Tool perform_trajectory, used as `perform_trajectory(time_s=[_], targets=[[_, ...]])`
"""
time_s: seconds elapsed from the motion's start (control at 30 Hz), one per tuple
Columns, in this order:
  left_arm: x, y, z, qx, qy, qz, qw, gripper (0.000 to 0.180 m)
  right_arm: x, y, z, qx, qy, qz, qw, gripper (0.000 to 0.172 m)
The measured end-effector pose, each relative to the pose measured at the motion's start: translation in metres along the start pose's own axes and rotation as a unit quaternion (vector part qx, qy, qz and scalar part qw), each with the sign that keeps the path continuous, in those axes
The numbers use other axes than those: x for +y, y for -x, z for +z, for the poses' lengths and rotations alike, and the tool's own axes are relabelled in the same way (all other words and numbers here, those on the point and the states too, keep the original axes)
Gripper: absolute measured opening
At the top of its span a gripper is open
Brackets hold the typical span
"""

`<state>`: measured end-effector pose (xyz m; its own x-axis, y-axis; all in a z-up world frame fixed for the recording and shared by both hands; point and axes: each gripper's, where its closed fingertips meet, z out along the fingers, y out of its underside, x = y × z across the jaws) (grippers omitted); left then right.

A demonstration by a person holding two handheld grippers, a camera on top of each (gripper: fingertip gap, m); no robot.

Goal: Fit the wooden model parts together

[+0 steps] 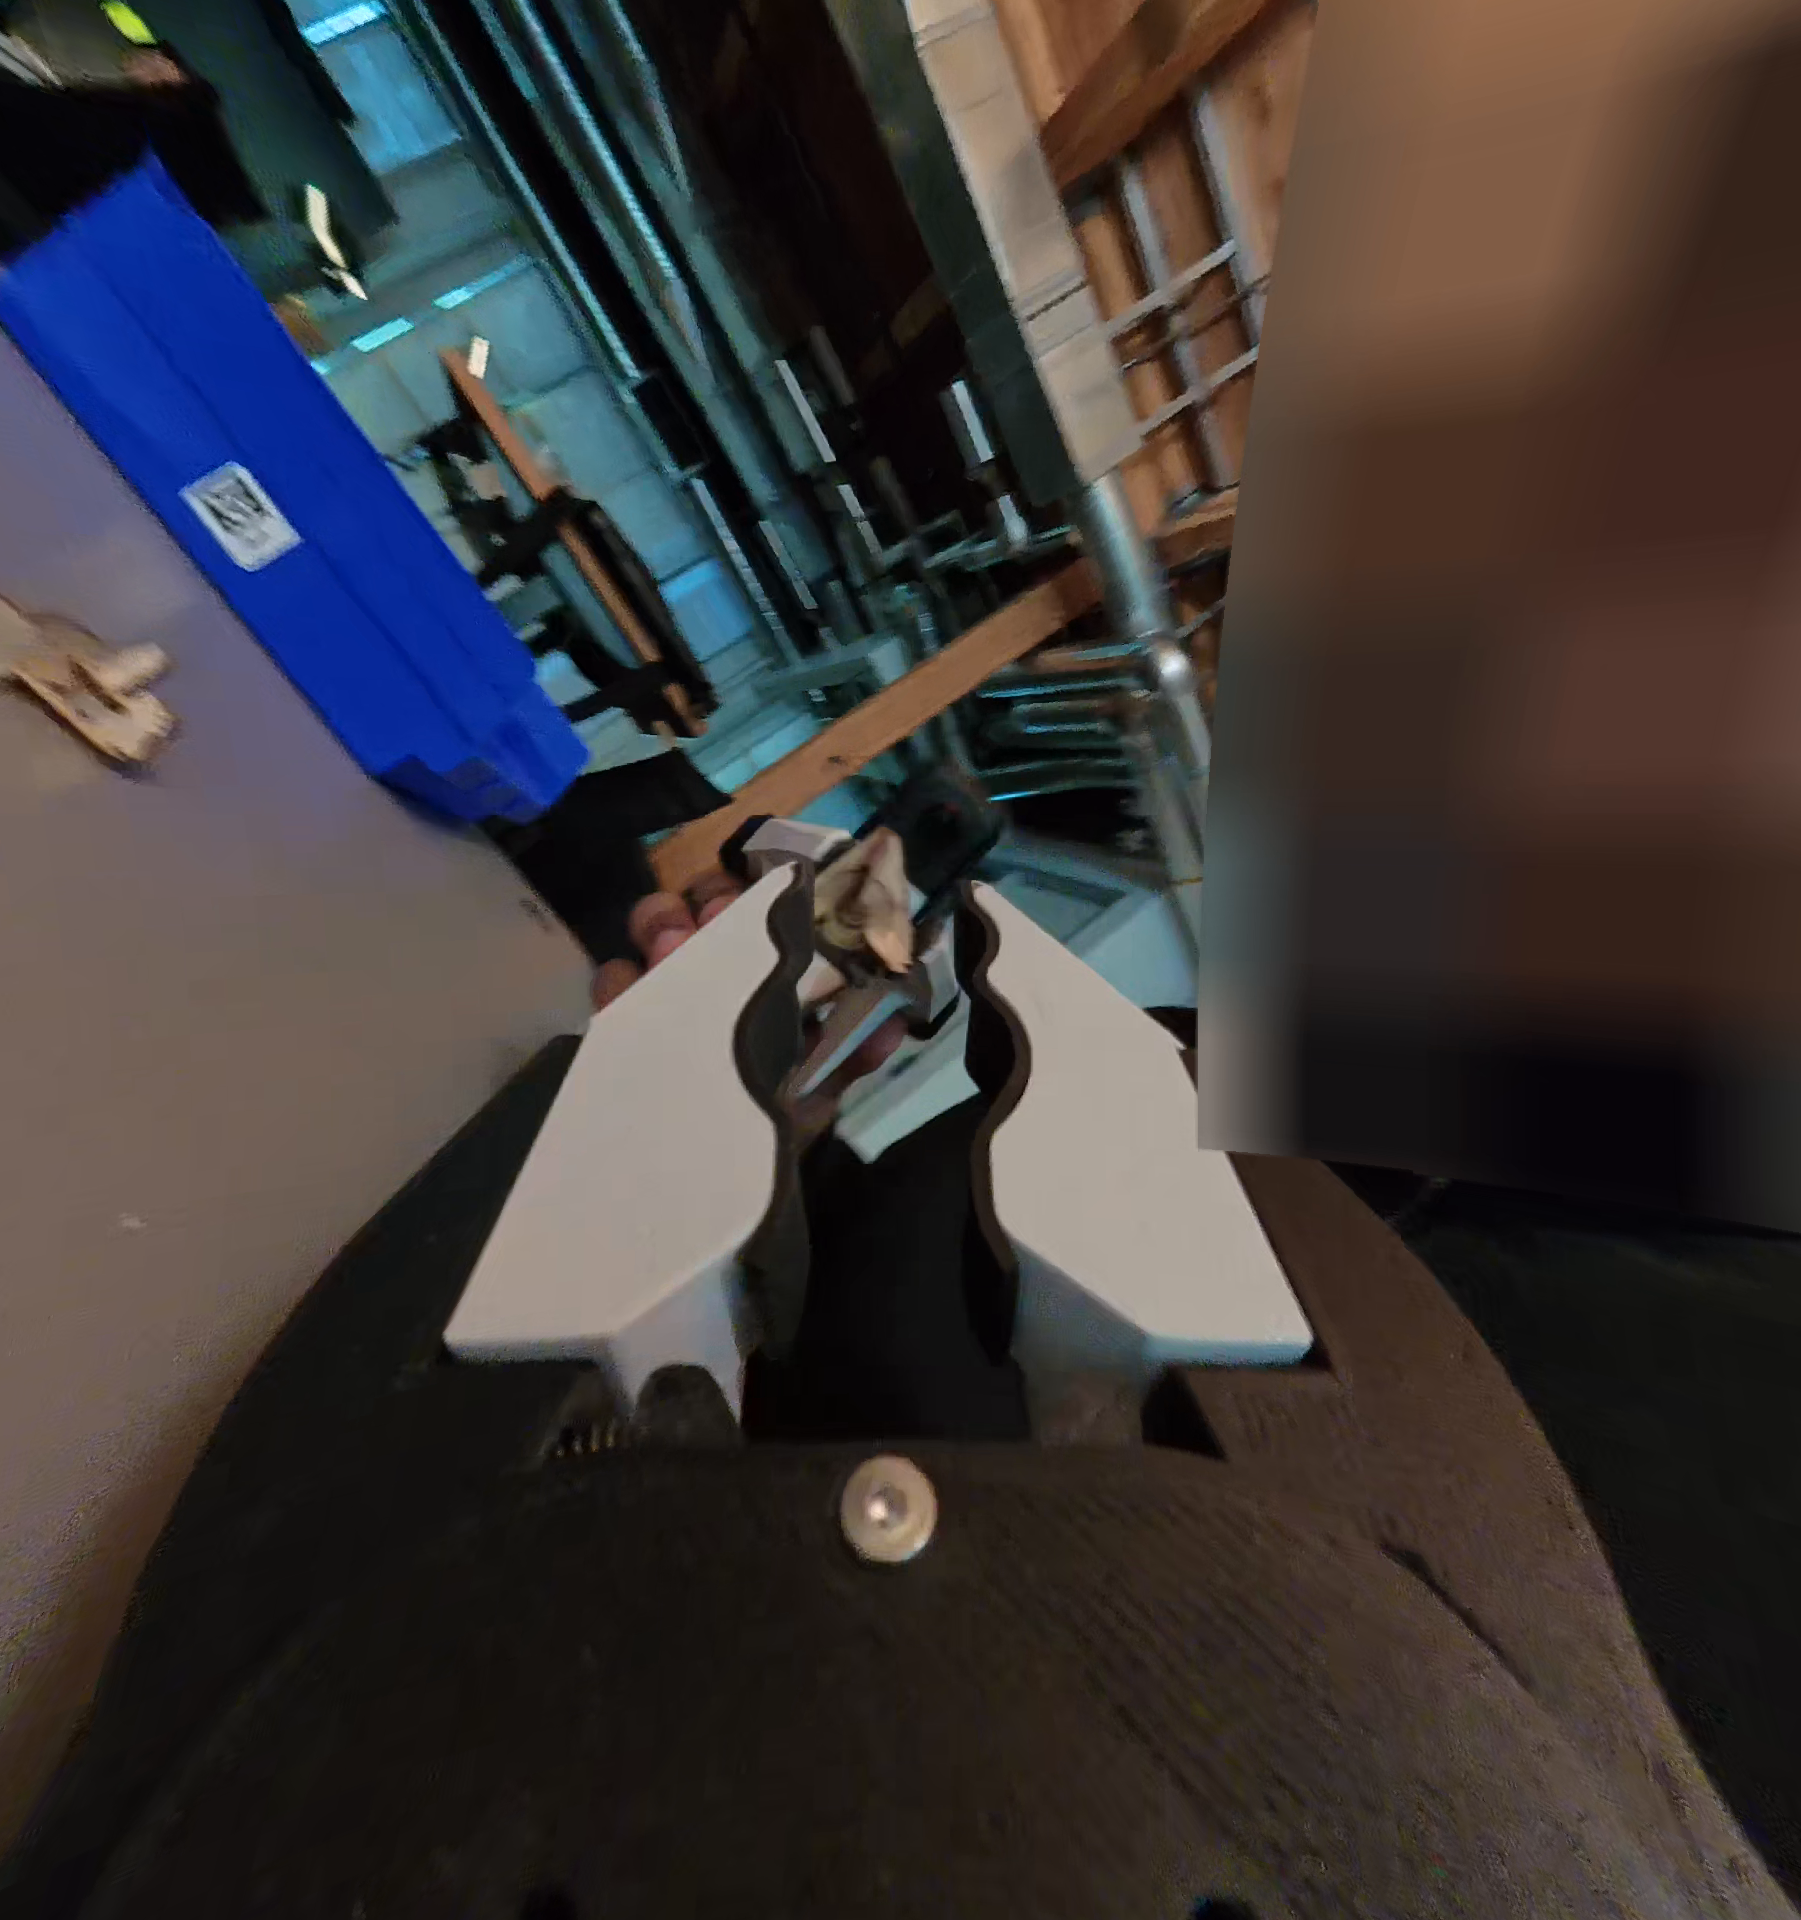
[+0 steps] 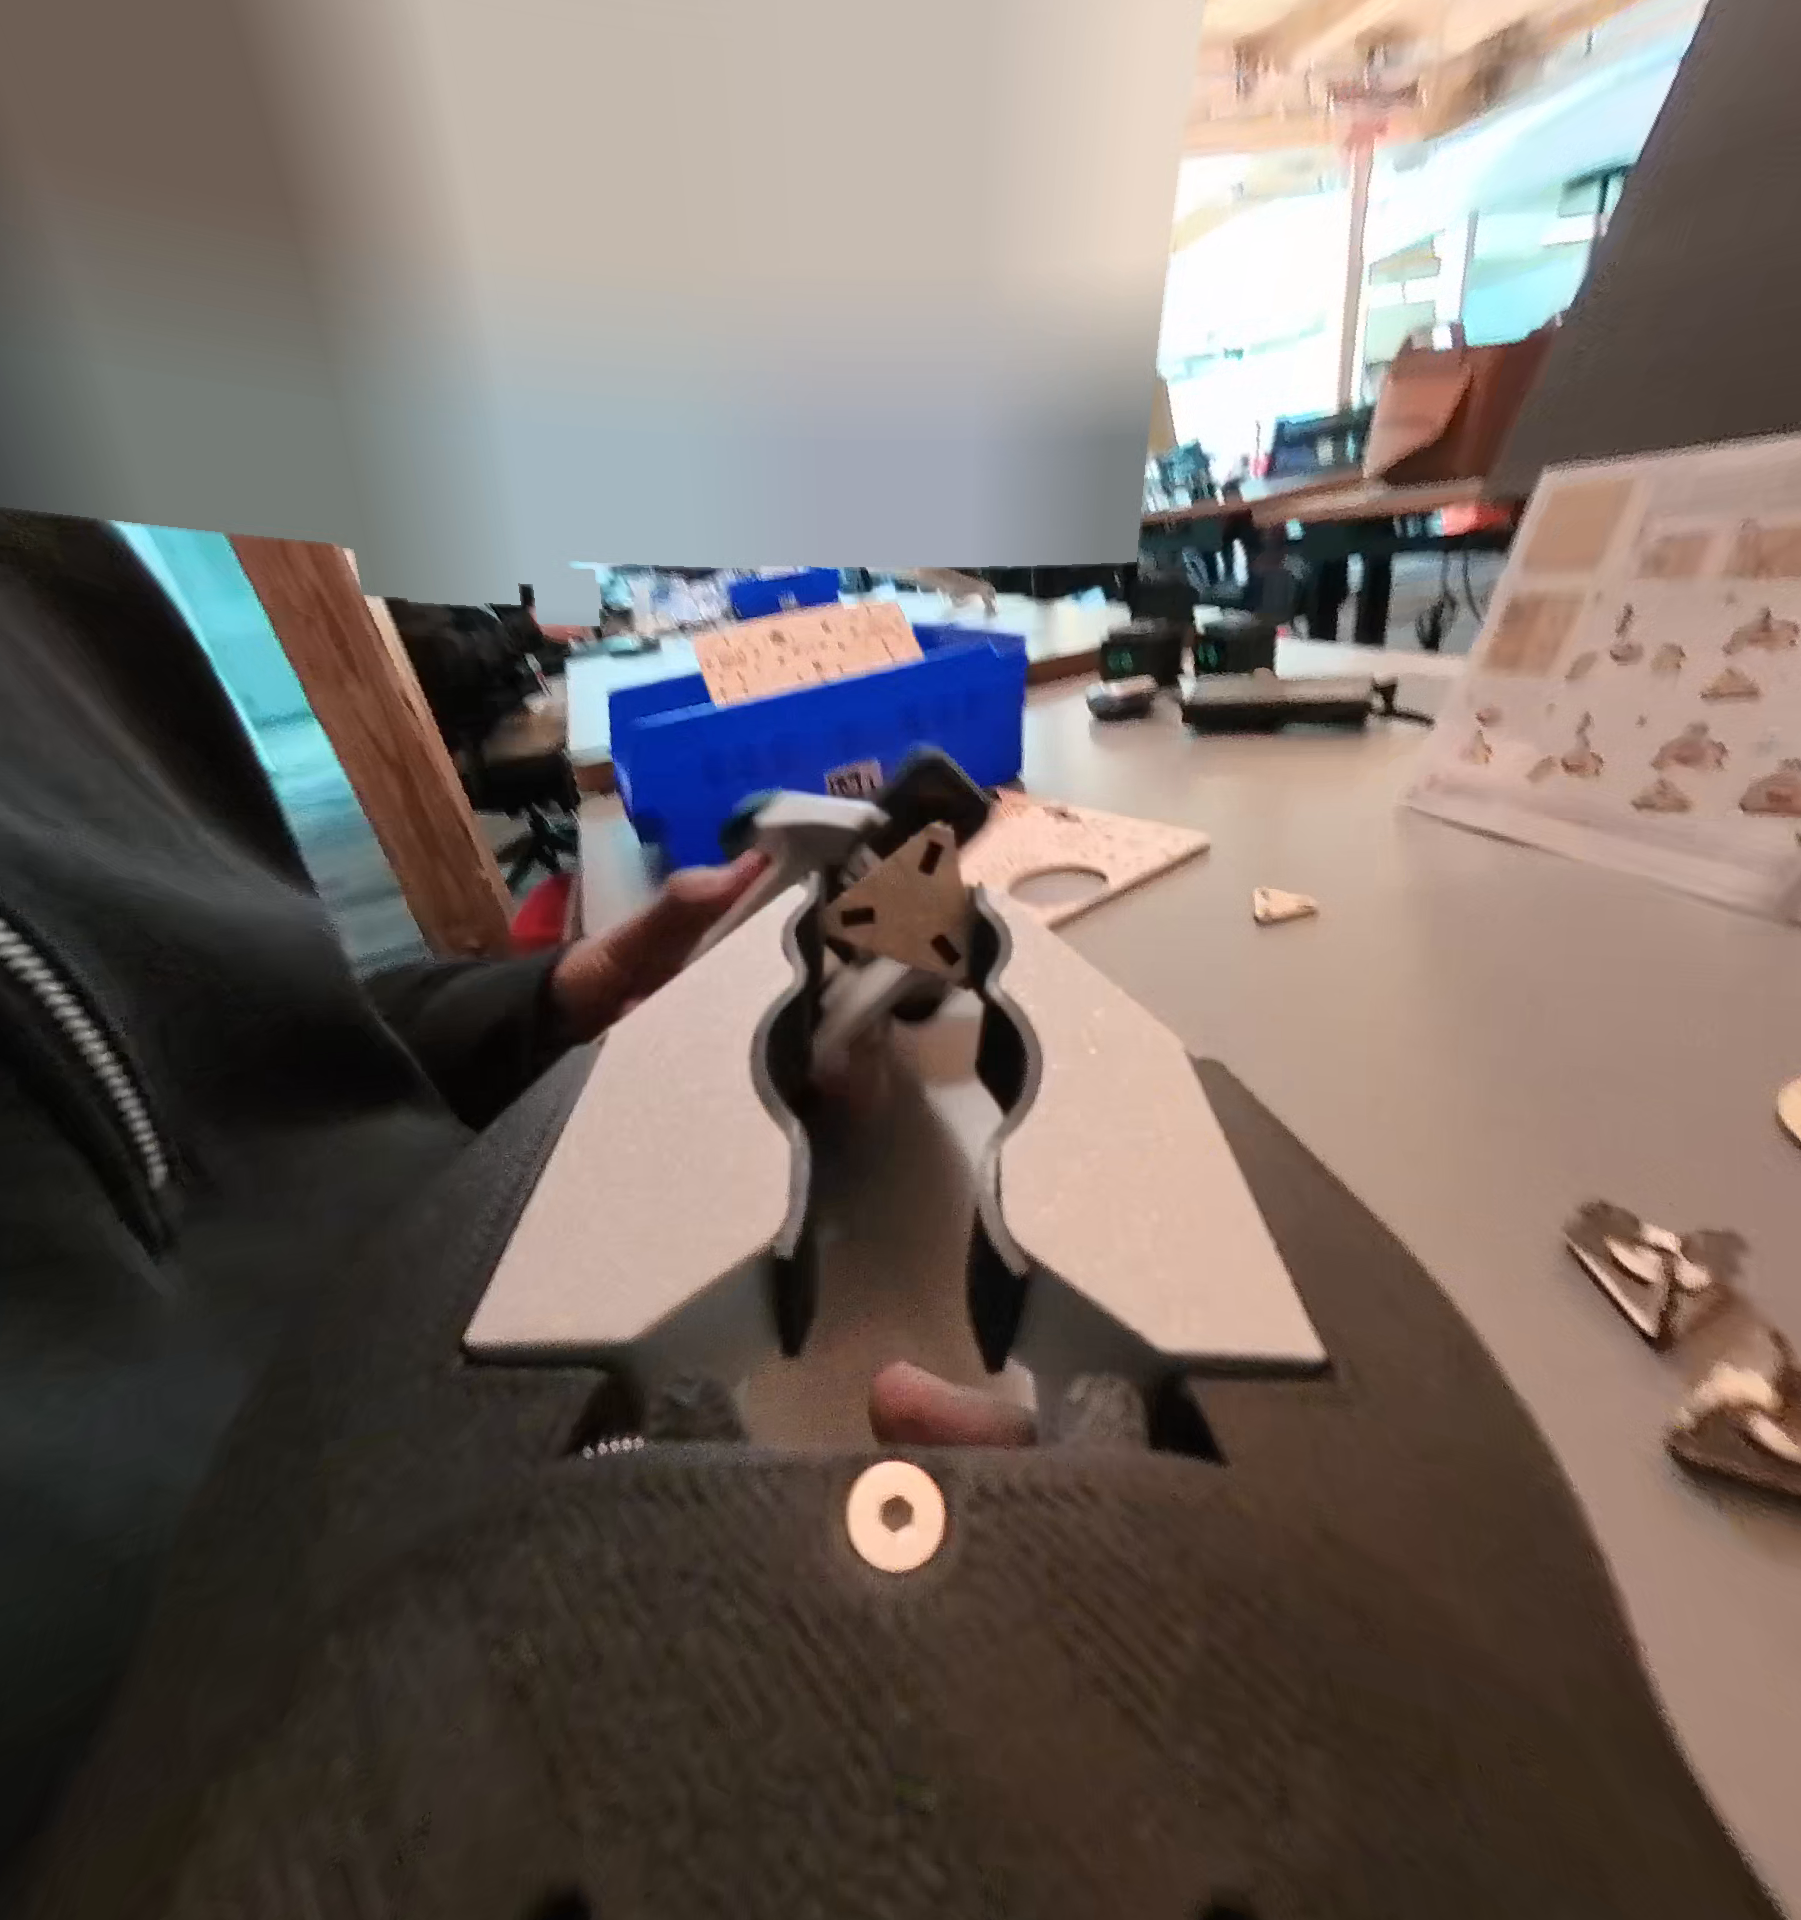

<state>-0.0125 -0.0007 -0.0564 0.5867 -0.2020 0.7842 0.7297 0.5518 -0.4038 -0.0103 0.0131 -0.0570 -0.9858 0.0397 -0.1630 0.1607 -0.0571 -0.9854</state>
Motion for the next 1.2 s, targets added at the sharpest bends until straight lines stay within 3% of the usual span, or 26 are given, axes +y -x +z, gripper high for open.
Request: perform_trajectory(time_s=[0.13,0.27,0.37,0.43,0.57,0.7,1.1,1.2], targets=[[0.001,-0.003,-0.008,-0.068,0.03,0.124,0.99,0.025,0.034,-0.026,-0.014,0.054,0.16,-0.004,0.986,0.025],[0.004,-0.008,-0.018,-0.103,0.044,0.203,0.973,0.021,0.074,-0.046,-0.038,0.067,0.336,0.041,0.939,0.026],[0.006,-0.01,-0.027,-0.103,0.04,0.203,0.973,0.02,0.082,-0.054,-0.048,0.078,0.395,0.107,0.909,0.026],[0.005,-0.015,-0.031,-0.09,0.03,0.191,0.977,0.02,0.083,-0.063,-0.051,0.105,0.412,0.086,0.901,0.026],[-0.002,-0.021,-0.038,-0.07,0.004,0.179,0.981,0.02,0.095,-0.071,-0.062,0.141,0.5,0.006,0.855,0.026],[-0.005,-0.024,-0.04,-0.052,-0.004,0.164,0.985,0.021,0.091,-0.07,-0.056,0.157,0.497,-0.026,0.853,0.026],[-0.008,-0.025,-0.042,-0.043,-0.015,0.147,0.988,0.021,0.101,-0.071,-0.062,0.179,0.536,0.018,0.825,0.025],[-0.009,-0.024,-0.043,-0.044,-0.018,0.146,0.988,0.021,0.096,-0.072,-0.058,0.181,0.525,0.006,0.832,0.025]])
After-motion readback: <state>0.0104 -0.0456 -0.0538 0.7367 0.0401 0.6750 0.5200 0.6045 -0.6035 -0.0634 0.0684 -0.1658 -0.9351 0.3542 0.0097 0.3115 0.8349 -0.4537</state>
